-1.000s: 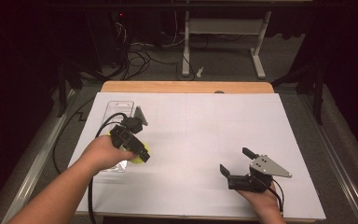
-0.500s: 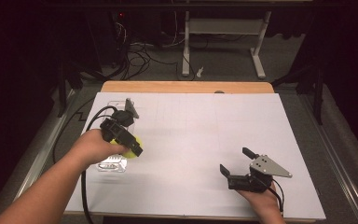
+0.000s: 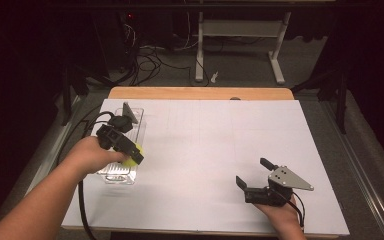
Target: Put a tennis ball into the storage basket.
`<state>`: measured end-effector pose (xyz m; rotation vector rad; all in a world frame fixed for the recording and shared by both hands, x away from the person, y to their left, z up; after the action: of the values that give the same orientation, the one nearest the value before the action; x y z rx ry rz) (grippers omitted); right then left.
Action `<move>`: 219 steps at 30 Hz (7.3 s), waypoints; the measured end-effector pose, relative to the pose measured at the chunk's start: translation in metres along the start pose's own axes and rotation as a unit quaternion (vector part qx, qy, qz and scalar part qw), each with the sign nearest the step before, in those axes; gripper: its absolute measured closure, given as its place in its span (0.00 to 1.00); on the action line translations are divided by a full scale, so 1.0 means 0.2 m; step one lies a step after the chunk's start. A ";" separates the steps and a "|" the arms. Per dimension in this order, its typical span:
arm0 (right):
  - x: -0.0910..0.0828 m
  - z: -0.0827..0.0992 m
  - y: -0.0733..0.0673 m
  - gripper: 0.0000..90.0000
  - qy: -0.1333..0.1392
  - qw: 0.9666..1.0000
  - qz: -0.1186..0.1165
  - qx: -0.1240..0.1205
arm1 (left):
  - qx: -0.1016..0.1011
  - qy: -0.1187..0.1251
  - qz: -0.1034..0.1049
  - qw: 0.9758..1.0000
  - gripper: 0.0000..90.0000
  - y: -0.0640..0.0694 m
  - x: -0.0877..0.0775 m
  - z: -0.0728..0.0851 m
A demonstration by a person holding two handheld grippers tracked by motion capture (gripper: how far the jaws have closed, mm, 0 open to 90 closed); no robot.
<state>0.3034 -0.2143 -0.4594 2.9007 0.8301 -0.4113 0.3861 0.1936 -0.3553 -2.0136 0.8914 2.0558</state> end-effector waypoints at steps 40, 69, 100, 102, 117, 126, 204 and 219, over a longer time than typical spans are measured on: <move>0.01 0.00 -0.01 0.01 -0.002 1.000 -0.001 -0.001 | -0.061 0.007 -0.012 0.998 0.29 -0.26 -0.02 0.12; 0.01 0.00 -0.01 0.01 -0.002 1.000 0.000 -0.003 | -0.074 -0.008 -0.009 0.997 0.29 -0.31 0.12 0.11; 0.00 0.00 -0.01 0.02 -0.003 1.000 0.000 -0.001 | -0.070 -0.017 -0.012 0.997 0.29 -0.31 0.17 0.09; 0.00 0.00 -0.01 0.02 -0.002 1.000 -0.001 -0.001 | -0.068 -0.016 -0.012 0.997 0.29 -0.30 0.17 0.09; 0.00 0.00 -0.01 0.02 -0.002 1.000 -0.001 0.001 | -0.059 -0.019 -0.026 0.998 0.29 -0.27 0.17 0.08; 0.00 0.00 -0.01 0.02 -0.001 1.000 -0.002 0.000 | -0.045 0.011 -0.021 0.999 0.07 -0.22 0.05 0.08; -0.01 0.00 -0.01 0.02 0.001 1.000 0.002 0.002 | 0.096 0.026 0.019 0.995 0.01 0.41 0.31 -0.19; -0.01 -0.01 -0.01 0.02 0.003 1.000 0.003 0.002 | 0.106 0.003 0.018 0.994 0.01 0.45 0.52 -0.22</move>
<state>0.3011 -0.2140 -0.4576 2.9080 0.8231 -0.4032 0.3696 0.0663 -0.4224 -1.9055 1.1032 1.8824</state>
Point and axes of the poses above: each handheld gripper's, and its own axes: x roughly forward along the jaws, z roughly out of its underside, y roughly to its right, the point moved 3 cm from there along x, roughly forward along the jaws, and after that the axes turned 4 degrees about z, right-handed, at the moved point
